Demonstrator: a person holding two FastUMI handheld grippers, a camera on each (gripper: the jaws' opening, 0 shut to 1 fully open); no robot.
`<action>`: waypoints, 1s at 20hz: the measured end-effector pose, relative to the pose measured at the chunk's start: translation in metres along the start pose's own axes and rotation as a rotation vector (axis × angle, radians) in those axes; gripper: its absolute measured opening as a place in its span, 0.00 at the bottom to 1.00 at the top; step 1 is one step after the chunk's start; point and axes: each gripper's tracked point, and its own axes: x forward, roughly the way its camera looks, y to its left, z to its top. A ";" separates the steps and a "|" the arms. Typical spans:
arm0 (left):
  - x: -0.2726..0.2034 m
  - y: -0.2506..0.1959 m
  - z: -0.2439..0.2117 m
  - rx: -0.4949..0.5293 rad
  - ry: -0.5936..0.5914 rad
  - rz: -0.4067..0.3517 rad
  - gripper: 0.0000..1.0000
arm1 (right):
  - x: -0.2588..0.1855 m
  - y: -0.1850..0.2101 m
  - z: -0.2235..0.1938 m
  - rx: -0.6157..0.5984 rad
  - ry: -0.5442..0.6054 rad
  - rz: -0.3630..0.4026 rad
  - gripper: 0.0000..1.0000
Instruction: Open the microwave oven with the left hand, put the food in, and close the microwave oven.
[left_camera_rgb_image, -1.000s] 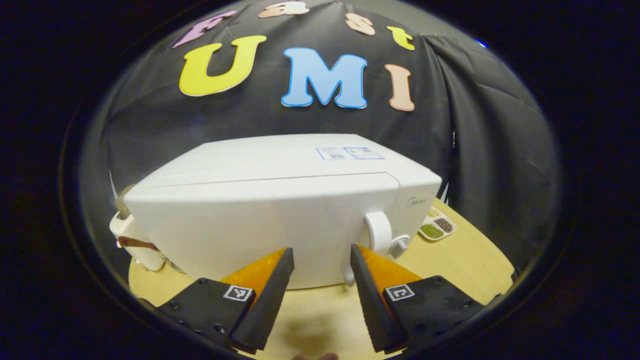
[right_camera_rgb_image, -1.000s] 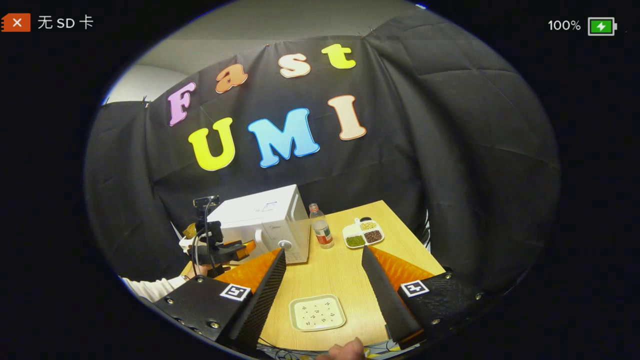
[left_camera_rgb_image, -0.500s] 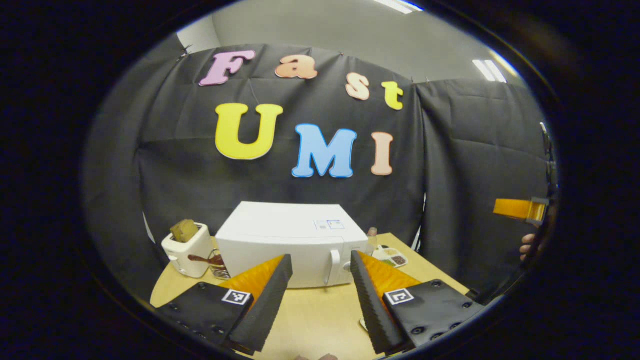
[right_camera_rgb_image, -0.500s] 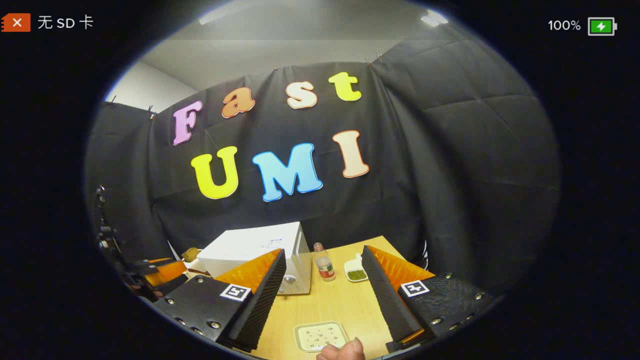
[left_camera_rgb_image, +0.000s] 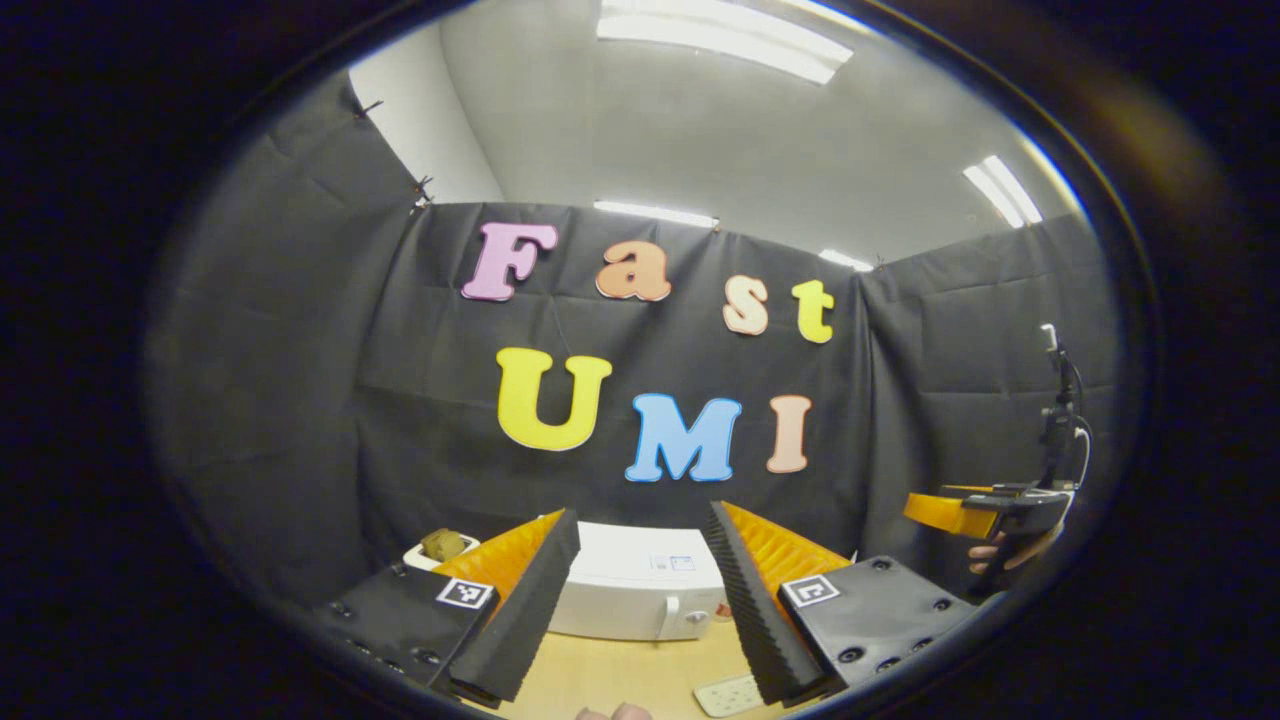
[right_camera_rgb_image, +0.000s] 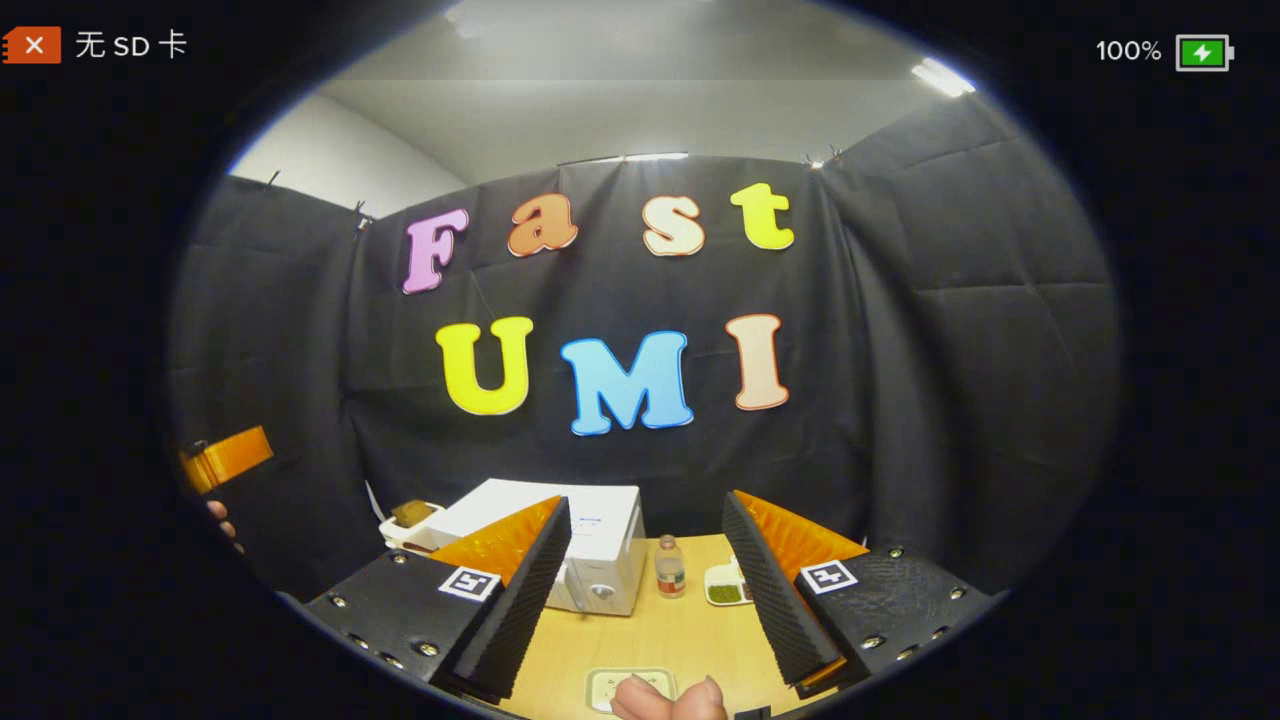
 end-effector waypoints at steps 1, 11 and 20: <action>-0.006 -0.006 0.003 0.012 -0.006 0.022 0.89 | -0.001 -0.011 0.006 -0.020 -0.017 -0.008 0.93; -0.042 -0.059 0.018 0.106 -0.046 0.106 0.94 | -0.026 -0.002 0.013 -0.094 -0.032 0.146 0.93; -0.047 -0.014 0.011 0.031 -0.024 0.124 0.94 | -0.019 0.035 0.017 -0.091 -0.026 0.175 0.93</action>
